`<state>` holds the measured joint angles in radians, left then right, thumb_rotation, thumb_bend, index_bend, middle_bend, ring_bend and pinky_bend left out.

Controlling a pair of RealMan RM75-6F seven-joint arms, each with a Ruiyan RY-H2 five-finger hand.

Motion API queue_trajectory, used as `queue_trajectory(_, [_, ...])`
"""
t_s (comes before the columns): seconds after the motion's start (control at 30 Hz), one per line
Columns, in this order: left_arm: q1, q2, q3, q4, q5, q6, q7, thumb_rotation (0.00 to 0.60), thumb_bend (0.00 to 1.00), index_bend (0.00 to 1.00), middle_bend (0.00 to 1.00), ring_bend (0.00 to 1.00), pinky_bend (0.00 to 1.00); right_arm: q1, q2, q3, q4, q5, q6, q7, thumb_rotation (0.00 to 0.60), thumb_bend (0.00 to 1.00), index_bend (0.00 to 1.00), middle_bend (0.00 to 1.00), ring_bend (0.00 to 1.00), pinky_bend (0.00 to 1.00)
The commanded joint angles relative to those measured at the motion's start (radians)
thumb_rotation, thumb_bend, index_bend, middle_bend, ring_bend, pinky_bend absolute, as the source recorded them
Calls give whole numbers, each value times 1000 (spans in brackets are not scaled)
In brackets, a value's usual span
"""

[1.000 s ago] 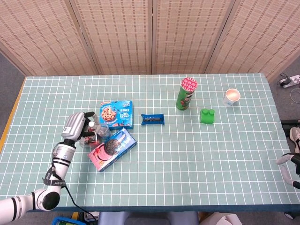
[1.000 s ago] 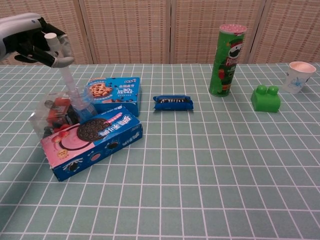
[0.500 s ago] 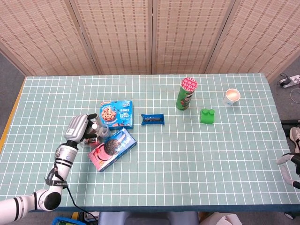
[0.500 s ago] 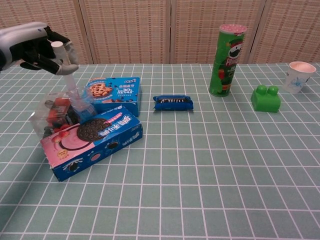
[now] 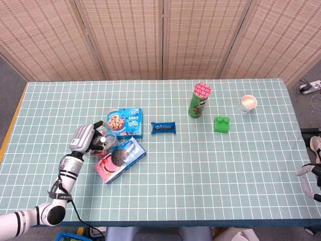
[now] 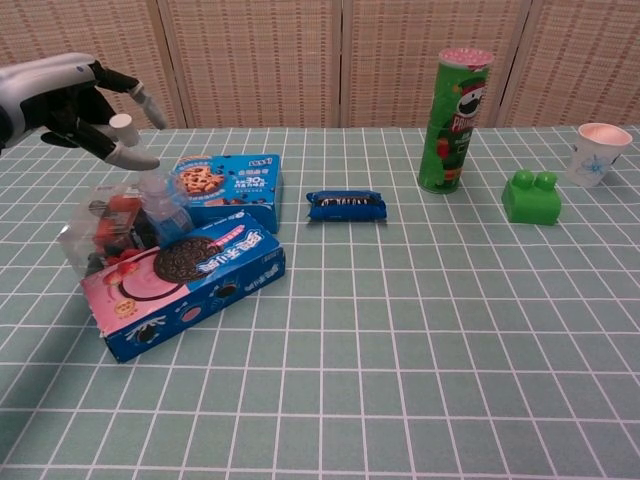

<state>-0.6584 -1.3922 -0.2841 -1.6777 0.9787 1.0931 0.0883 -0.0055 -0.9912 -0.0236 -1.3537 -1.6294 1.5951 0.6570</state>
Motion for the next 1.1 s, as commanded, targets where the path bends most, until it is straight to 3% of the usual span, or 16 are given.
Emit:
queue_trajectory(0.03, [0,1,-1,-1,-3,-2,3,600,103,461,1000,1000,1000,1,0,0,1,0,-1,1,600,471,490,455,359,632])
queue_trajectory(0.33, [13,25,3,-30,-9,-1,8,600,53,420,1000,1000,1000,5,1,1,5,3,-9,14,600,471,490,455,359,632])
queue_trajectory(0.63, [57,82,39,-75,10,16,13,600,38,387,1000,1000,1000,8,3,1,4,2,-14,15,600,471,490,455,359,632])
queue_trajectory(1.1, [258,191,175,-121,276,284,28,600,39,396,1000,987,1000,6,1,0,-16,5,-15,-28,600,471,489,455,360,632])
